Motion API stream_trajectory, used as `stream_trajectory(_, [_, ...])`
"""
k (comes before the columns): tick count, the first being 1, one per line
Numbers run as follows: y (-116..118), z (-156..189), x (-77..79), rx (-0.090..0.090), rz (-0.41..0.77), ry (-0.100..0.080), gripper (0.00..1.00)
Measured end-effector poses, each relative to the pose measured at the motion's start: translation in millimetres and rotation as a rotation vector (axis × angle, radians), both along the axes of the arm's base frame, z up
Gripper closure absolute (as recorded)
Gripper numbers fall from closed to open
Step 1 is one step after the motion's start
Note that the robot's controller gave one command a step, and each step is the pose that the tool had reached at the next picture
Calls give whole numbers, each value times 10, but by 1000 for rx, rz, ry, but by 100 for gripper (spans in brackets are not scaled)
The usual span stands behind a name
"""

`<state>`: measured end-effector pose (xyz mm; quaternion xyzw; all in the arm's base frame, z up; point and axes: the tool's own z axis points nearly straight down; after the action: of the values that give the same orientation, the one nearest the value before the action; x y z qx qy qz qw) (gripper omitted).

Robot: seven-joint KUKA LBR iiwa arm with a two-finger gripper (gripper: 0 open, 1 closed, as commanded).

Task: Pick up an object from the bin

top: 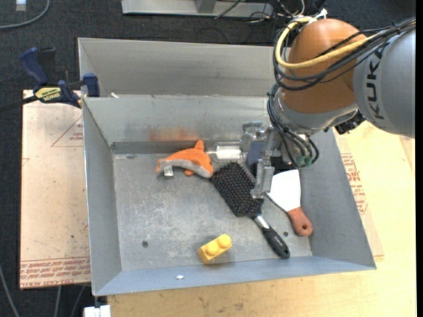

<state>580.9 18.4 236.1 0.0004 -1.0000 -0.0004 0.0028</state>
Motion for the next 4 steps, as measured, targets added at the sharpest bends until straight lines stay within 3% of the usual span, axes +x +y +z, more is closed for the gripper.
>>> stream_trajectory(2, [20,166,-88,0,69,-2,0])
stream_trajectory(3, [33,110,-88,0,176,-22,0])
stream_trajectory(4, [-134,-184,-87,3,121,6,0])
